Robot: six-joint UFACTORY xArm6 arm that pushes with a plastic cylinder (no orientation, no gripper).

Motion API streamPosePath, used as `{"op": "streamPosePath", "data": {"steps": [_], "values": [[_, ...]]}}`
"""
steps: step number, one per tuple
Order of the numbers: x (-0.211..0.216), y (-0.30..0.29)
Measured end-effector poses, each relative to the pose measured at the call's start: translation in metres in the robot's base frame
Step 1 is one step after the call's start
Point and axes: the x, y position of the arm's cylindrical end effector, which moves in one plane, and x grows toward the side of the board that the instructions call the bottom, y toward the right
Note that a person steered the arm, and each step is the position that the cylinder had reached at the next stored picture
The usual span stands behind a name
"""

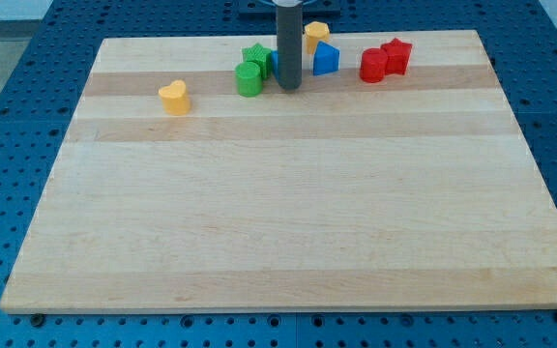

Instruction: Move the yellow hexagon into the green star

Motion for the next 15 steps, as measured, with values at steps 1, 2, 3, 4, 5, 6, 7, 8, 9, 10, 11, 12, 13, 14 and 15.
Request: {"op": "streamPosePath", "data": {"steps": [1, 2, 3, 4, 5, 6, 7, 8, 9, 10, 11, 12, 13, 14, 15], "values": [[0.008, 0.000], [0.040, 0.040], [0.045, 0.131], [0.020, 0.209], [-0.061, 0.221], [-0.109, 0.214], [-0.108, 0.173], [-0.108, 0.125], [-0.107, 0.077], [-0.106, 0.023], [-0.085, -0.006], [-0.059, -0.028], [-0.041, -0.050], [-0.032, -0.058], [-0.017, -0.060]]}}
